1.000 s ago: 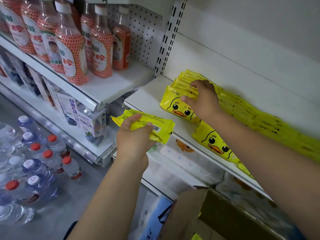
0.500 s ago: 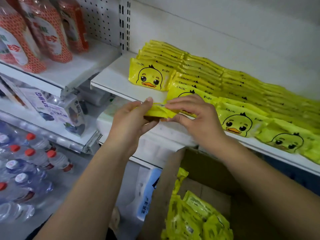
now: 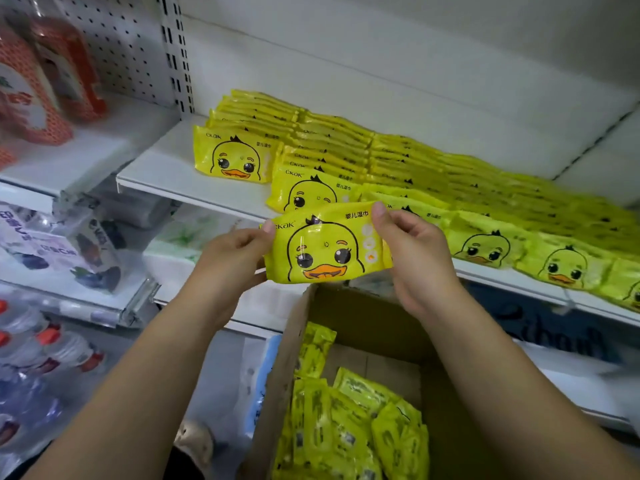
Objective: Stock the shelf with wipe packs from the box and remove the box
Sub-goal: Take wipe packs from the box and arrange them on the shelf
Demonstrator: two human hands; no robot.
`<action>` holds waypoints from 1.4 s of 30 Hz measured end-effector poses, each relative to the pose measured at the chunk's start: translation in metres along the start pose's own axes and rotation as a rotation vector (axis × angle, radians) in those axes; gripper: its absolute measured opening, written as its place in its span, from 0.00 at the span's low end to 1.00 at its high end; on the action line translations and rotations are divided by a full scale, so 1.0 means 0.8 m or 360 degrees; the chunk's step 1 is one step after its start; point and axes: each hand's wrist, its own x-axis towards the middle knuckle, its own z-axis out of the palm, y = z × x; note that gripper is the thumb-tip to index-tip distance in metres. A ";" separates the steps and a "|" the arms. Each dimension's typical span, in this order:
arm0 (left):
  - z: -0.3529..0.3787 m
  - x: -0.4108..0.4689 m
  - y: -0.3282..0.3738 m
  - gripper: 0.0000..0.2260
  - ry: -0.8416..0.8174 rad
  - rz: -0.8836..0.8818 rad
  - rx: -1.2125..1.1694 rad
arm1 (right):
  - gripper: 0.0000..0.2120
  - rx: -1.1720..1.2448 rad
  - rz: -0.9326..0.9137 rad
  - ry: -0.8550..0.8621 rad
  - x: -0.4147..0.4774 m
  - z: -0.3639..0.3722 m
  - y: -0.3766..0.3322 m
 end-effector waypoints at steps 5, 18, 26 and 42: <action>0.018 0.001 0.003 0.12 -0.0031 0.0053 -0.0360 | 0.17 0.0260 0.0235 0.0003 -0.006 -0.014 -0.011; 0.025 0.004 0.021 0.10 0.0099 0.0164 -0.0502 | 0.25 0.0237 0.0205 0.0280 -0.007 -0.010 -0.022; 0.013 0.007 0.026 0.11 0.0060 0.0089 -0.0702 | 0.19 0.0173 0.0320 -0.0159 -0.019 -0.007 -0.017; 0.026 -0.015 0.019 0.11 -0.0149 -0.0095 -0.0730 | 0.14 0.0196 0.0272 -0.0041 -0.029 -0.017 -0.025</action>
